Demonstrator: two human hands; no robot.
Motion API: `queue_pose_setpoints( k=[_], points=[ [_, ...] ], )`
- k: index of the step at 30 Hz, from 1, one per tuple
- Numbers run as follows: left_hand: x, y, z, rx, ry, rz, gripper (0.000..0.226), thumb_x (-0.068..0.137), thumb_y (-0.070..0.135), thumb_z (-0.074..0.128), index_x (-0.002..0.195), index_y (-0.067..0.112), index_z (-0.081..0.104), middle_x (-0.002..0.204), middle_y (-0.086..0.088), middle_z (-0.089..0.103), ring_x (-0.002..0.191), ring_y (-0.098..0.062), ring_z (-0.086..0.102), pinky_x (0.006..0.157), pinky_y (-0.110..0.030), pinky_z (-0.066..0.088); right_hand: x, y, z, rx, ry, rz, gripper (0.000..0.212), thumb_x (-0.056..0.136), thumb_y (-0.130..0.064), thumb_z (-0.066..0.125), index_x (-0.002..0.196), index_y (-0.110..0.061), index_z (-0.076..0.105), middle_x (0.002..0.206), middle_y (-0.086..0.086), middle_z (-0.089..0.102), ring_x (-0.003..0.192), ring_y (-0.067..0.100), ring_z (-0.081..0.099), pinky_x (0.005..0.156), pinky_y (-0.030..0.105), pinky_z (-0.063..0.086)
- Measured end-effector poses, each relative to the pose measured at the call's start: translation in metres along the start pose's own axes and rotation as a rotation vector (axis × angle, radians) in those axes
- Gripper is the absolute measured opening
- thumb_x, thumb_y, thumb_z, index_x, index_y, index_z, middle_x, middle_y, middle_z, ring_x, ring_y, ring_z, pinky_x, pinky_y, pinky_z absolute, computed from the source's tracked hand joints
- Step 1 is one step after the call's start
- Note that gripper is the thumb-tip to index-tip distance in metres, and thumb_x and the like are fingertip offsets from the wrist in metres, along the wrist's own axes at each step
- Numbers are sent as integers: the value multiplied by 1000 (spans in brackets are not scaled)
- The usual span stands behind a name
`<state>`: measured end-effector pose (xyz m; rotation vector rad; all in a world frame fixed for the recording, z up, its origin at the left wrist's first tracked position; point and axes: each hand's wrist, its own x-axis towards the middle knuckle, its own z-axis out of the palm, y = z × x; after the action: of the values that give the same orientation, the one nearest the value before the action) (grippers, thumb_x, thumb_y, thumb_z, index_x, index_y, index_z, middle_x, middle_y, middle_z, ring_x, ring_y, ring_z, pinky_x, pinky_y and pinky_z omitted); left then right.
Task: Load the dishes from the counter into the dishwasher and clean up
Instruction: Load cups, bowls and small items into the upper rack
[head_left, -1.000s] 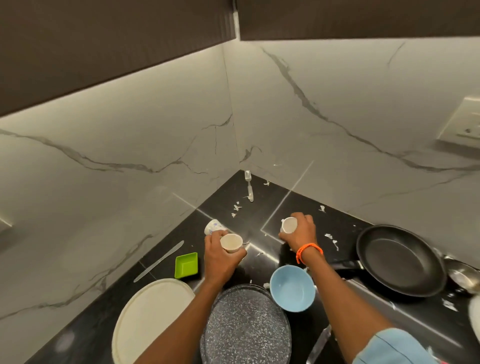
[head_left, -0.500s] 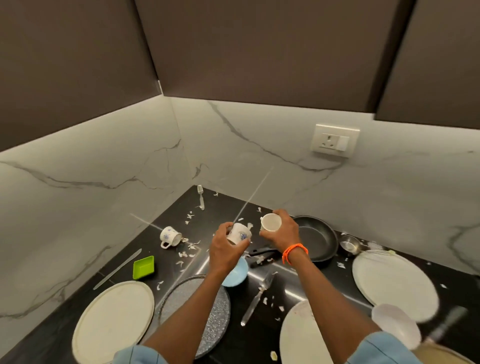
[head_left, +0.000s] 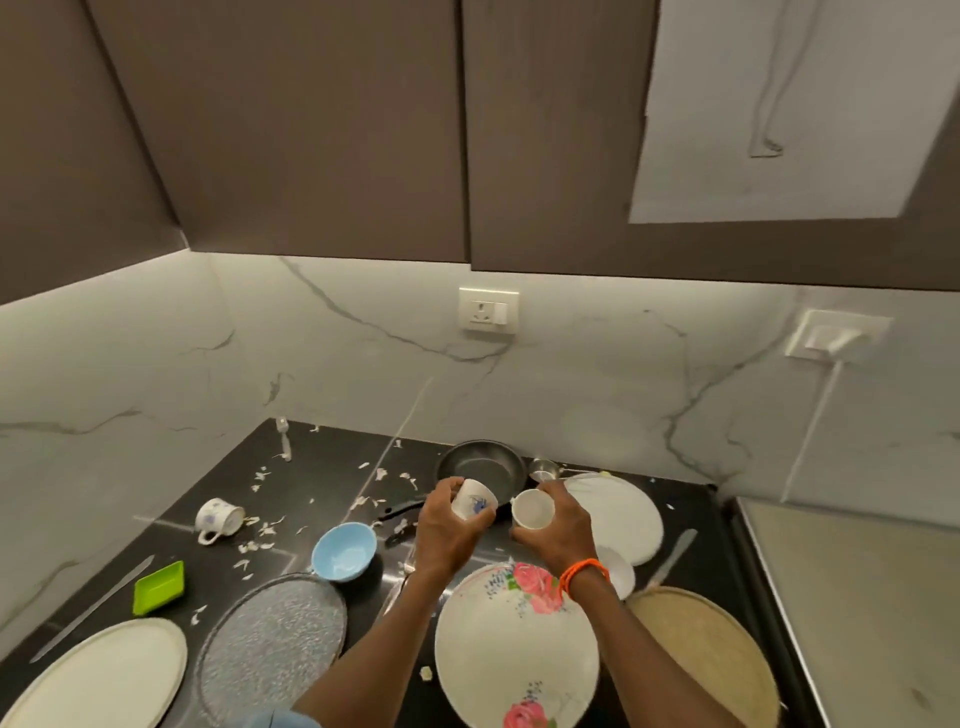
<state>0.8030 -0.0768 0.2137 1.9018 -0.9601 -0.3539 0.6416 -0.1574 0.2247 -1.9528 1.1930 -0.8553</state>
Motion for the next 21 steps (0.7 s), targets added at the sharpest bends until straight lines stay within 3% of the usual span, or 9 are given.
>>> queue_pose_setpoints(
  k=[4,7,10,14,17,21],
  points=[
    [-31,20,18,-27,-73,75,56,73,48,81,121,31,58,103,4,65,90,-9,62,75,-29,55,-34,10,-42,-71,111,27,58,56,-32,88,104,-22,59,92,-2,64,83,19,59,75,34,52],
    [-61,30,29,-44,-147,109,65,72,50,84,127,30,55,103,4,66,91,-10,65,80,-32,59,-71,23,-64,-102,161,86,67,58,-35,88,115,-23,56,105,1,62,93,19,58,76,28,51],
    [-89,51,43,-83,-216,128,66,70,56,84,122,32,51,103,5,67,89,-8,67,78,-32,61,-105,32,-96,-90,239,130,66,55,-35,89,112,-24,56,106,1,60,95,19,58,74,22,42],
    [-141,70,62,-88,-362,163,59,70,50,87,116,32,54,99,10,65,82,-2,65,69,-20,54,-171,47,-127,-101,362,214,67,52,-34,89,112,-24,59,100,-5,56,94,17,56,79,24,41],
    [-184,87,83,-94,-467,214,53,69,46,89,111,34,58,98,9,69,80,-5,68,72,-27,57,-222,68,-151,-109,404,291,68,50,-28,86,112,-25,58,102,-3,56,95,18,55,80,23,41],
    [-239,110,122,-69,-579,325,51,67,47,88,110,33,65,97,12,66,85,-6,65,73,-18,49,-287,101,-188,-118,461,380,63,56,-29,83,112,-27,54,100,-1,54,92,20,53,76,24,40]
  ],
)
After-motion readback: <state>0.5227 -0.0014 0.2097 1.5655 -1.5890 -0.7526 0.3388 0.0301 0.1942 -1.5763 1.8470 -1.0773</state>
